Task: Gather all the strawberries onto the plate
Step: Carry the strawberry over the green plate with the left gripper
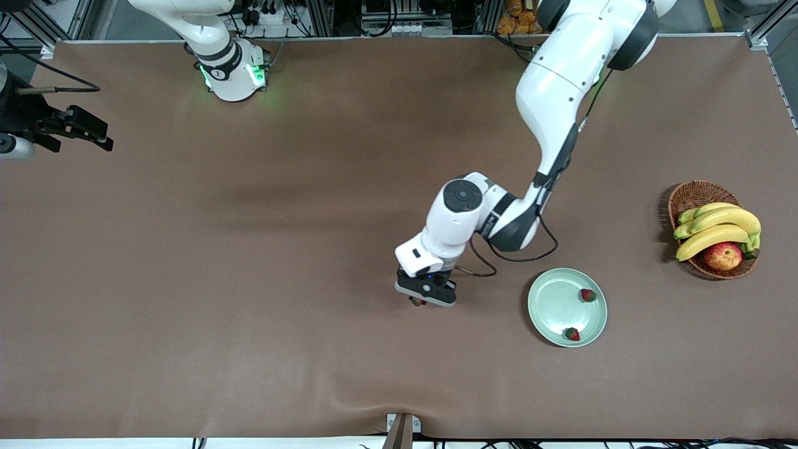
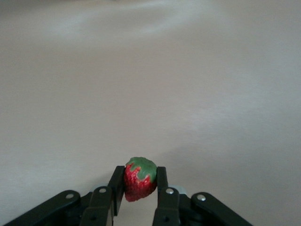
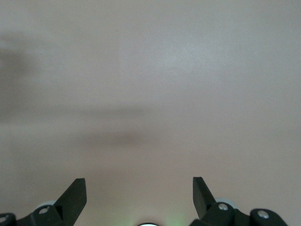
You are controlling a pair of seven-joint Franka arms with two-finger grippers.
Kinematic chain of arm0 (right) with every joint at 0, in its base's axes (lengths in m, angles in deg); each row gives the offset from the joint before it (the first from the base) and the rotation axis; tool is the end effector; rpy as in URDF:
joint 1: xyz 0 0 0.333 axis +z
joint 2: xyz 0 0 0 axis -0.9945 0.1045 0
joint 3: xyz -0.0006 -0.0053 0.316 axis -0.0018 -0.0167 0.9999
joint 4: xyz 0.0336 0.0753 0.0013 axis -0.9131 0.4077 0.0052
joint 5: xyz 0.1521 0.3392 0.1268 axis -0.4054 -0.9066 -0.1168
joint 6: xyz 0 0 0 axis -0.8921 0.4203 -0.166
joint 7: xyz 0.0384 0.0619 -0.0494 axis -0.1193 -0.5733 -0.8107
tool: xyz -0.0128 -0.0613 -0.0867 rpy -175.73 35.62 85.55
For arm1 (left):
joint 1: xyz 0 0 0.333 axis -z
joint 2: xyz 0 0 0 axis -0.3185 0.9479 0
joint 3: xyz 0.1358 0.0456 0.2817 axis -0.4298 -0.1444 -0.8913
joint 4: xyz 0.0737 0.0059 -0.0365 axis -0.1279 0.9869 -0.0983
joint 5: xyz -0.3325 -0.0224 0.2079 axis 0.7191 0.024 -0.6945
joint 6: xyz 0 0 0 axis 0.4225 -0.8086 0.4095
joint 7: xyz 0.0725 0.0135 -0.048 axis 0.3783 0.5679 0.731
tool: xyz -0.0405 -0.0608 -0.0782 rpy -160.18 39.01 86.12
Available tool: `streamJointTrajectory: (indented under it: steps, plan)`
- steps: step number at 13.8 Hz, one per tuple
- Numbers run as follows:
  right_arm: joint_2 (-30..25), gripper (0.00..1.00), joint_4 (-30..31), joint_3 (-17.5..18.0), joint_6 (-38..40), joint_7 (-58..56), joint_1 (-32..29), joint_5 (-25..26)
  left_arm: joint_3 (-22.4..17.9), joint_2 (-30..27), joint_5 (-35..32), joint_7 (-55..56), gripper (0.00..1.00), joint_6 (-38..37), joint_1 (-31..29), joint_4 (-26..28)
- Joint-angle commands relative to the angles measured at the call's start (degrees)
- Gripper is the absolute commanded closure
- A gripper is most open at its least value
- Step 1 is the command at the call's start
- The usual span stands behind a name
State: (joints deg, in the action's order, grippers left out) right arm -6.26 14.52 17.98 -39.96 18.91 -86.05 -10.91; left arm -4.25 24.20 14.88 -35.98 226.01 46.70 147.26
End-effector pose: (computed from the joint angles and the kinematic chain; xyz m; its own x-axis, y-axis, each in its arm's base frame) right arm 0.5100 -0.0170 0.6178 0.9983 0.0242 -0.0522 0.0232 -0.9995 -0.0207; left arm 0.6429 -0.4397 0.2459 0.8882 -0.2565 0.3811 -0.3169 -0.9427 0.1043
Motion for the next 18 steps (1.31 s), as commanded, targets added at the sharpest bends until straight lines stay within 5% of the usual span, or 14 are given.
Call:
streamJointTrajectory:
  steps: [1,9,18]
  plan:
    - [3.52,0.0,-5.54,0.0,0.82,-1.53,-0.24,0.55,4.46,-5.09,0.63,-4.52,1.0,-1.17,-7.45,7.66]
    - [8.37,0.0,-11.71,-0.18,2.67,-7.15,-0.59,0.72,5.71,-15.56,0.63,-9.79,1.0,-18.57,-19.59,16.9]
    - [8.46,0.0,-11.28,-0.35,2.76,-5.5,-1.21,0.81,4.92,-14.69,-0.69,-17.27,0.99,-18.58,-28.21,19.9]
